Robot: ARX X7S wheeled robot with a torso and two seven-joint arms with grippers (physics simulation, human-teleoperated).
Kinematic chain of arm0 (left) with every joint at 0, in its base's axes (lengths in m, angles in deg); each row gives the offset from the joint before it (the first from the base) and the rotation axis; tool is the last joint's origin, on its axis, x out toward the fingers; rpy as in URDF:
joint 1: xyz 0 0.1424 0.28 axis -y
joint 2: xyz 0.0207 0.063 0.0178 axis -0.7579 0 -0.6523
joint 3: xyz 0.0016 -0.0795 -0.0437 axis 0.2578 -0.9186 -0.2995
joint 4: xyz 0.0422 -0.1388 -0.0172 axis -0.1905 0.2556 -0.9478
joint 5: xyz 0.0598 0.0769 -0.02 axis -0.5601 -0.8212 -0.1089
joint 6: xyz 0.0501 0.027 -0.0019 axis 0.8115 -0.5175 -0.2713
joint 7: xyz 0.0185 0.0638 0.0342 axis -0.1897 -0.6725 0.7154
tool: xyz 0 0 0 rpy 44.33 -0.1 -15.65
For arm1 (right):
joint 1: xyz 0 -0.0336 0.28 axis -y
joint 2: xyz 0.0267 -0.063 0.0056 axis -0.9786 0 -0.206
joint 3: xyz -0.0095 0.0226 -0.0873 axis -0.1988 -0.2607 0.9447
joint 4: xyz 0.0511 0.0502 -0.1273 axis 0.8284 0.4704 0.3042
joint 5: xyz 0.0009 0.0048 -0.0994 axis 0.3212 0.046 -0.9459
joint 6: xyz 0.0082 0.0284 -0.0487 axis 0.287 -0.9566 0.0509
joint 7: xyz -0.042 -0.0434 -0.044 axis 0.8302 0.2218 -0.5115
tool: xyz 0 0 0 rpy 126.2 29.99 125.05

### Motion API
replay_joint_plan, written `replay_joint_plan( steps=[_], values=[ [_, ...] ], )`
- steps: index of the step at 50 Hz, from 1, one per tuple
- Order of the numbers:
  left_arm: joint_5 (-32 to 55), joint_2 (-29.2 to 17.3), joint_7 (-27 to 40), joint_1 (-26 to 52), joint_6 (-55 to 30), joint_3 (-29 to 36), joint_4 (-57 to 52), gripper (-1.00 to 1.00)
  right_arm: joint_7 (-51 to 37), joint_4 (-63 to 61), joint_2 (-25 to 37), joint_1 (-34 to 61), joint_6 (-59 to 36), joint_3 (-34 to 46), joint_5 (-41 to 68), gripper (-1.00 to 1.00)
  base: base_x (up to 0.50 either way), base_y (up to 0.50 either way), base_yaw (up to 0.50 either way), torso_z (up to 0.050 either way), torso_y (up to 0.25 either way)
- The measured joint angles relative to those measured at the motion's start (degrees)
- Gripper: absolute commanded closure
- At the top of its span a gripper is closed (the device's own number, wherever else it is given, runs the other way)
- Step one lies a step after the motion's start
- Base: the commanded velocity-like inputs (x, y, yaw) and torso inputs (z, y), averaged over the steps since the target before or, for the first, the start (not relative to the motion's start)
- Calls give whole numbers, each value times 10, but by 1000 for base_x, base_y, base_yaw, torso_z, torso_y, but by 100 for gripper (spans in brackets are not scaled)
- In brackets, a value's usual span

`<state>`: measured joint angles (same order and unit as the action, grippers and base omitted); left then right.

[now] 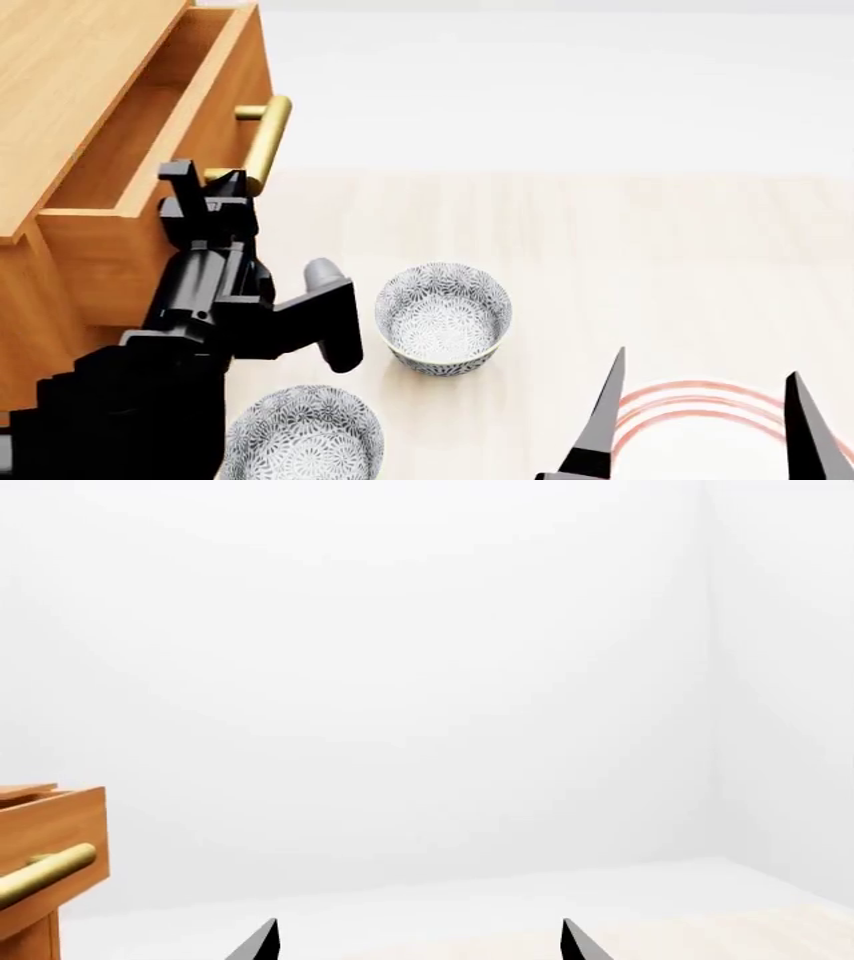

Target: Open the top drawer of the cabinet.

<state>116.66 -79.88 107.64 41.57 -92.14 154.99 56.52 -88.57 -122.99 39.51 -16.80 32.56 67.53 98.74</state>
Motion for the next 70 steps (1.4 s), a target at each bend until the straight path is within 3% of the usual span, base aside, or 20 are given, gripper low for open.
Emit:
replay_joint_plan(
  steps=[15, 16, 33, 39, 55, 61, 70],
  values=[
    [1, 4, 0, 0, -8, -4, -10, 100, -2, -2, 3, -1, 2, -1, 2, -100, -7, 0, 1, 0, 3],
    [2, 4, 0, 1, -8, -4, -10, -100, -2, -2, 3, -1, 2, -1, 3, -100, 0, 0, 0, 0, 0],
    [-23, 6, 21, -1, -36, -20, -77, -100, -5, -3, 6, -1, 3, 1, 4, -100, 0, 0, 0, 0, 0],
    [-4, -13, 30, 8, -45, -58, -139, -100, -6, -4, 7, -1, 3, 1, 5, -100, 0, 0, 0, 0, 0],
    [192, -95, 32, 21, -26, -310, -327, -100, -9, -8, 10, 1, 1, 3, 7, -100, 0, 0, 0, 0, 0],
    [292, -108, 45, 23, -18, -408, -343, -100, -10, -9, 11, 1, 0, 4, 9, -100, 0, 0, 0, 0, 0],
    [495, -104, 134, 60, -41, -531, -293, -100, -12, -11, 12, 2, -2, 6, 10, -100, 0, 0, 0, 0, 0]
  ],
)
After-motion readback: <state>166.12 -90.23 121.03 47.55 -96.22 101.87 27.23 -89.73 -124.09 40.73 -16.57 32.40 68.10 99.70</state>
